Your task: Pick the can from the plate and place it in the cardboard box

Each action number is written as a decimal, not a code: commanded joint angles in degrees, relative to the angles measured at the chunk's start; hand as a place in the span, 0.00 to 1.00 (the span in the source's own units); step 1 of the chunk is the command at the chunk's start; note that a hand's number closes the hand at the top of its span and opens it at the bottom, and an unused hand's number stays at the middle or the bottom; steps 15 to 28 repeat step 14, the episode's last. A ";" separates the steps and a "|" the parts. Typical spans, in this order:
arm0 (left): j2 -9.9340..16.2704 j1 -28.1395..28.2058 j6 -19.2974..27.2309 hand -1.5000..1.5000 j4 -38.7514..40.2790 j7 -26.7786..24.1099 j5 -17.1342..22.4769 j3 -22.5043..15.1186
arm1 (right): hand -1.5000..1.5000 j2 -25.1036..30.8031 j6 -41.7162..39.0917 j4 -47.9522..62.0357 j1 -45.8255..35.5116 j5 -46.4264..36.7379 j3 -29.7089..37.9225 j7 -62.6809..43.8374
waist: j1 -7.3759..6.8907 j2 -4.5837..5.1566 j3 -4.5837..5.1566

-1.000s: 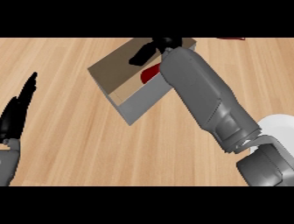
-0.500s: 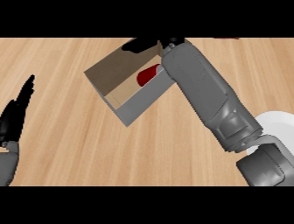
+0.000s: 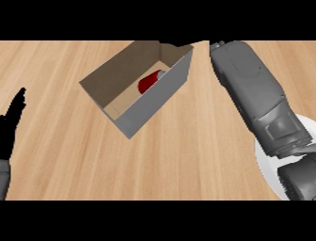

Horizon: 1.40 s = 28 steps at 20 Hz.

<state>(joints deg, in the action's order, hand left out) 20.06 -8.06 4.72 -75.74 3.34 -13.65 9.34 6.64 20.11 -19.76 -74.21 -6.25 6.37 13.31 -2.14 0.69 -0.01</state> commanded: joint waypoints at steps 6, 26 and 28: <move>-0.86 1.54 1.72 0.50 3.19 -2.94 -1.01 1.34 | 0.00 11.02 -10.11 -3.77 8.63 1.26 1.41 2.18 | 2.44 -0.72 0.03; 1.62 0.37 -0.54 0.50 0.50 0.14 -0.24 2.90 | 0.00 21.02 -24.86 -9.68 17.66 1.72 0.56 4.07 | 2.71 -0.89 0.02; 1.62 0.37 -0.54 0.50 0.50 0.14 -0.24 2.90 | 0.00 21.02 -24.86 -9.68 17.66 1.72 0.56 4.07 | 2.71 -0.89 0.02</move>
